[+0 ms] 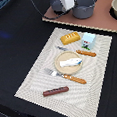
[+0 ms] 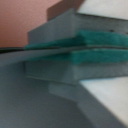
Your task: Interact with the objects in diverse but meaningful ways.
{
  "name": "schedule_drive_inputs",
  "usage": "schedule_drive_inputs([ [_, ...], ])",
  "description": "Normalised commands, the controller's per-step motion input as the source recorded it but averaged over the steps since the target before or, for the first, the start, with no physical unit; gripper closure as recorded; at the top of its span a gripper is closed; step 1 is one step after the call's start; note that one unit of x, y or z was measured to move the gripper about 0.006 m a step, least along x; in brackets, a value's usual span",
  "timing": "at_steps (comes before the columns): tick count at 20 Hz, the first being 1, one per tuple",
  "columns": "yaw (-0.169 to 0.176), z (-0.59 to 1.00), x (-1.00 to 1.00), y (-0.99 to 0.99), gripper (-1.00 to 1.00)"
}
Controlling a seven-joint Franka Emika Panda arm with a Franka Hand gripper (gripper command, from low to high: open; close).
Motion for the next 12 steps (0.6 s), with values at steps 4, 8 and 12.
schedule_drive_inputs([
  [4, 0.0, -0.12, 0.0, 0.13, 1.0],
  [8, 0.0, -0.18, -0.01, 0.19, 1.0],
  [12, 0.0, -0.12, 0.0, 0.19, -1.0],
])
